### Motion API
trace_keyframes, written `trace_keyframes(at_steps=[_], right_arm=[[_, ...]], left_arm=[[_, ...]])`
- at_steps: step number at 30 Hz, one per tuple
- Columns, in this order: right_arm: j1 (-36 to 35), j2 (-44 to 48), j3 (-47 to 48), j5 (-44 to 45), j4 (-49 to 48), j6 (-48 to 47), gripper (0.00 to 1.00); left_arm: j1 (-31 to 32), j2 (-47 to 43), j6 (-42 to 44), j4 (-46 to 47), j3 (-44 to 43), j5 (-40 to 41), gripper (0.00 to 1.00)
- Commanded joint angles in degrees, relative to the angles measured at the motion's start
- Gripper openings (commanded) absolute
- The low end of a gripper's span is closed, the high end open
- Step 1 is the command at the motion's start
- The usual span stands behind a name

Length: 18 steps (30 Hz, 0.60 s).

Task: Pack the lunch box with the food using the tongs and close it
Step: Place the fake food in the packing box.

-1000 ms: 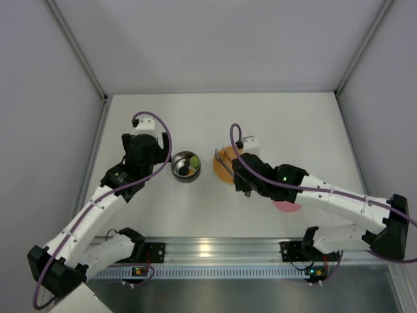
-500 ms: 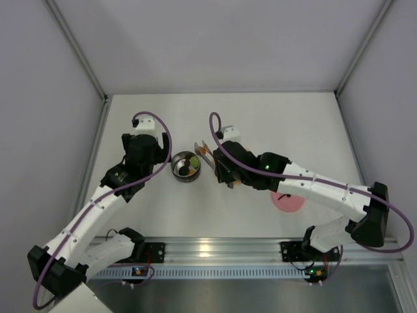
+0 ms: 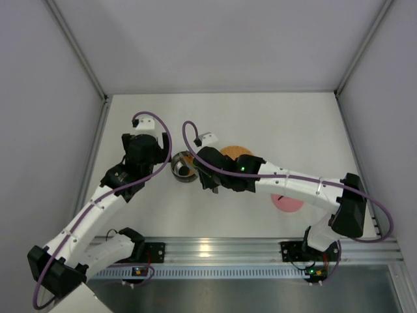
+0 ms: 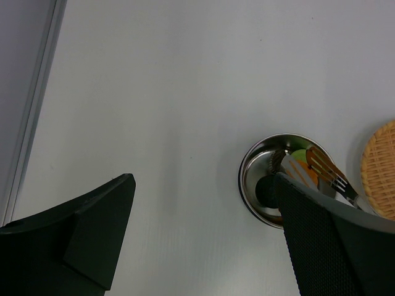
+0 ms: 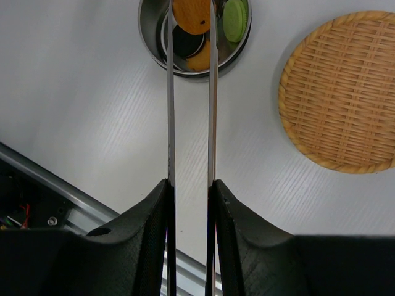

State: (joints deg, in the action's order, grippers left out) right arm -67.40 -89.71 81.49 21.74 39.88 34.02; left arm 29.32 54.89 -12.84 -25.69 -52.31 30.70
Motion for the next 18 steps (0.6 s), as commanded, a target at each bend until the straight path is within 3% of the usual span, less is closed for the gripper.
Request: trace_keyframes(at_steps=[1, 9, 18], right_arm=[[-1.1, -0.2, 3.1, 0.0, -2.6, -0.4, 0.29], [-1.1, -0.3, 3.1, 0.3, -2.6, -0.4, 0.38], [-1.1, 0.5, 3.1, 1.1, -2.1, -0.6, 0.38]], left_arm=[[0.2, -0.8, 0.4, 0.6, -2.1, -0.2, 0.99], [0.2, -0.7, 0.4, 0.6, -2.0, -0.2, 0.99], [0.1, -0.7, 0.4, 0.7, -2.0, -0.1, 0.99]])
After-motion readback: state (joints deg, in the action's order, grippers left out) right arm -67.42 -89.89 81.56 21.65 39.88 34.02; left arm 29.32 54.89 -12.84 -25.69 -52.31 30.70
